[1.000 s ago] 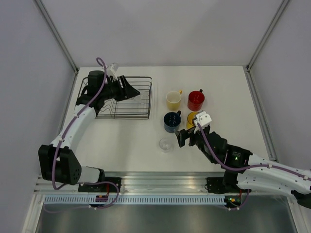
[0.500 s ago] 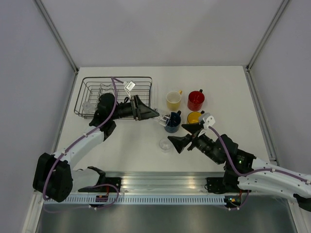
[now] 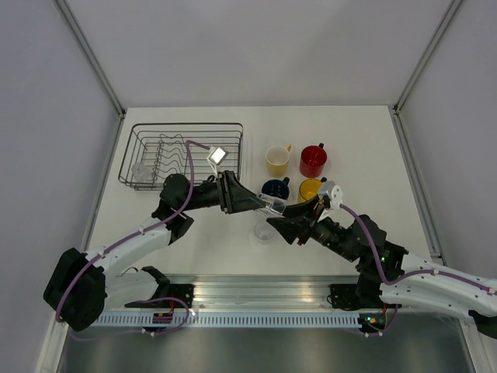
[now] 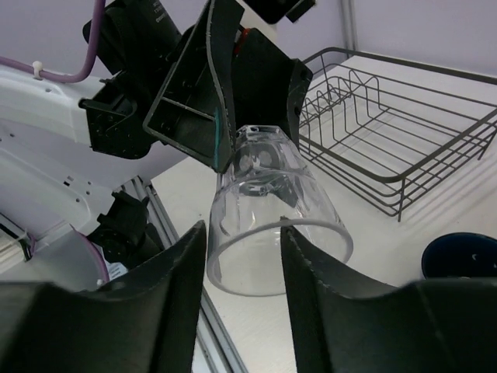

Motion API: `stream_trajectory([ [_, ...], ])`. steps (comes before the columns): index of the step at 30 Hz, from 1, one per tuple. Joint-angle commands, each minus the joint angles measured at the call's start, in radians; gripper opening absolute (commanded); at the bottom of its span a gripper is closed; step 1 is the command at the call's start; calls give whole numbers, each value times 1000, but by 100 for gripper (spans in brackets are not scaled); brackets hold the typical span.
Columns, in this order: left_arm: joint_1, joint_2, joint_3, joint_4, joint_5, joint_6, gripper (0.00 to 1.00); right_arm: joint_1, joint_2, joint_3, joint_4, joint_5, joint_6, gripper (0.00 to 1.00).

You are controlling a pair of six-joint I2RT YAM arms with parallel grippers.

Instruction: Unload the cups from the dish rack

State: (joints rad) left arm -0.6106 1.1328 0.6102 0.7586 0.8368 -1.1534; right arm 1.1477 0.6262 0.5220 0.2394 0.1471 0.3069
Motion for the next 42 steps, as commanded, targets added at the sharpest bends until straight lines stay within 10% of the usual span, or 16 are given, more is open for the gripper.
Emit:
stream_trajectory([
  [1, -29, -27, -36, 140, -62, -97, 2, -2, 3, 4, 87, -52, -5, 46],
  [9, -35, -31, -63, 163, -82, -135, 2, -2, 12, 3, 123, -98, -15, 0],
  [13, -37, -36, -64, 141, -90, -128, 8, -2, -5, 3, 112, -101, -25, 0],
  [15, -37, -41, -52, 98, -96, -95, 49, -2, -17, 7, 86, -90, -32, 0],
  [16, -35, -47, -43, 3, -103, -76, 99, -2, -31, 12, 72, -86, -38, 0],
  [28, -35, -324, 147, -1000, -862, 440, 100, -2, -45, 258, -621, 156, -65, 1],
  [42, -35, -436, 364, -1528, -1154, 659, 100, -3, 297, 455, -1014, 256, 49, 1],
])
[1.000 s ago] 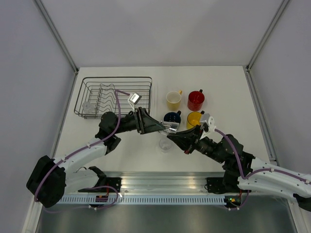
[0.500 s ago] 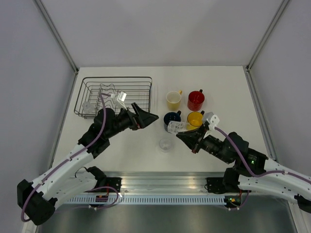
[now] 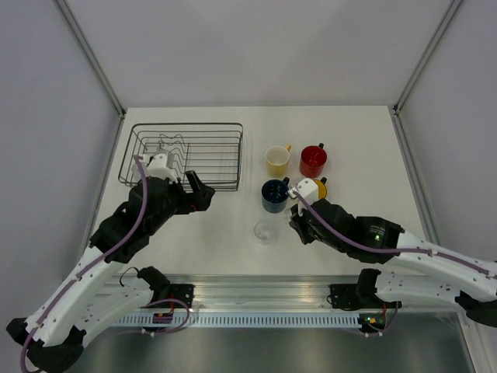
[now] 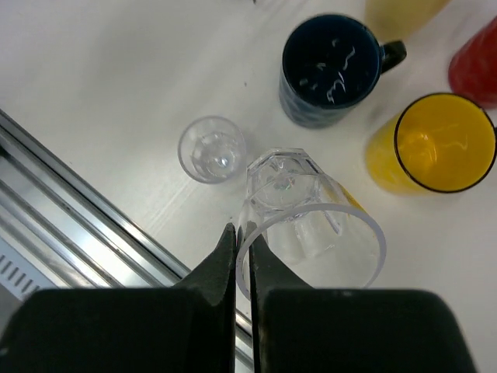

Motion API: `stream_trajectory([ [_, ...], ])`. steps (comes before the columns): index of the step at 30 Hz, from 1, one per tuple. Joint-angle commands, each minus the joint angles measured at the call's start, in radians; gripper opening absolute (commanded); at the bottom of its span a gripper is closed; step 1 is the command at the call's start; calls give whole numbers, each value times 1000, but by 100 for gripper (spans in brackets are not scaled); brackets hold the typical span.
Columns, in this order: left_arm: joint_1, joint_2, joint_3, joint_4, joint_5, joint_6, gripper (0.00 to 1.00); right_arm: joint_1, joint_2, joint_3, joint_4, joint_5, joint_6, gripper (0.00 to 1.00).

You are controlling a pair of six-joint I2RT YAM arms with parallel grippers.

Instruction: Unload the cups from the dish rack

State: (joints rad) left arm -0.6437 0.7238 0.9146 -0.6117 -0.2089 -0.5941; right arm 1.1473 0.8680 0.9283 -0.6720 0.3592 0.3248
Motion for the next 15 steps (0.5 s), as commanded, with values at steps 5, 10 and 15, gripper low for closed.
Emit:
stream_trajectory([
  [5, -2, -104, 76, -218, -158, 177, 100, -4, 218, 61, -129, 31, 54, 4],
  [10, -2, -179, -9, -192, -176, 215, 100, -15, 374, 46, -100, -46, 42, 4],
  [15, -2, -221, -60, -168, -175, 214, 100, -38, 477, 47, -75, -74, 34, 3],
])
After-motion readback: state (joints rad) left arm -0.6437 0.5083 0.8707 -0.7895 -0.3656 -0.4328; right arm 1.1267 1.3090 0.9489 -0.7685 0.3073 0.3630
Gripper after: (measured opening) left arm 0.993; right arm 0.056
